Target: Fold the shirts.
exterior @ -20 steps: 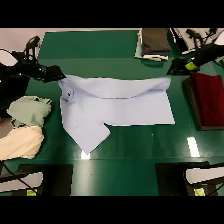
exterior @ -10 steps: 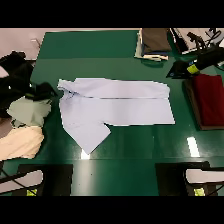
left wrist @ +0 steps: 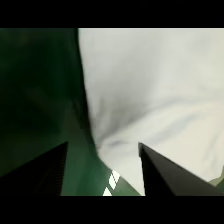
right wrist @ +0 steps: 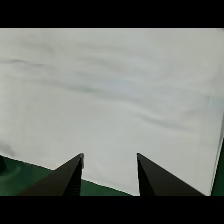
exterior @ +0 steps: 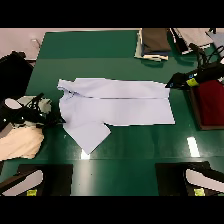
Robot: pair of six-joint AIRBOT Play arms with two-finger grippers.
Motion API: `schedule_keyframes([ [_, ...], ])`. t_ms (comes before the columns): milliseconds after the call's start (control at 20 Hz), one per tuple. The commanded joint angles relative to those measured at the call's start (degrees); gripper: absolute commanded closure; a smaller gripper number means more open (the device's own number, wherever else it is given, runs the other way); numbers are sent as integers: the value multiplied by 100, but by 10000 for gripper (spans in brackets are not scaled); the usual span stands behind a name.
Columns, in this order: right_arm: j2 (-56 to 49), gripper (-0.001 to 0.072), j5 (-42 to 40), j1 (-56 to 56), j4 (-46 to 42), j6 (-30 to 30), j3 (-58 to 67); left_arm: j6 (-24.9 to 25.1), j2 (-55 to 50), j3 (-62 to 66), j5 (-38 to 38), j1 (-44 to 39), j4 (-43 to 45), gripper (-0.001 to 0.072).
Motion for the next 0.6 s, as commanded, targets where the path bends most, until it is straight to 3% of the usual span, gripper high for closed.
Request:
schedule_keyframes([
  [0,179,325,-66,2,2,0,-262,136,42,-463,323,4,-573,178],
  [150,197,325,-61,-2,4,7,-278,269,39,-476,564,-380,-719,181],
  [200,197,326,-35,-2,0,9,-278,264,42,-476,697,-581,-717,278],
  [300,197,326,103,-61,-17,7,-278,175,42,-433,863,-798,-719,581],
  [350,197,325,262,-164,-28,0,-280,157,61,-356,846,-798,-717,683],
  [550,498,325,575,-1034,-382,-9,-1095,245,66,286,238,-776,-520,683],
])
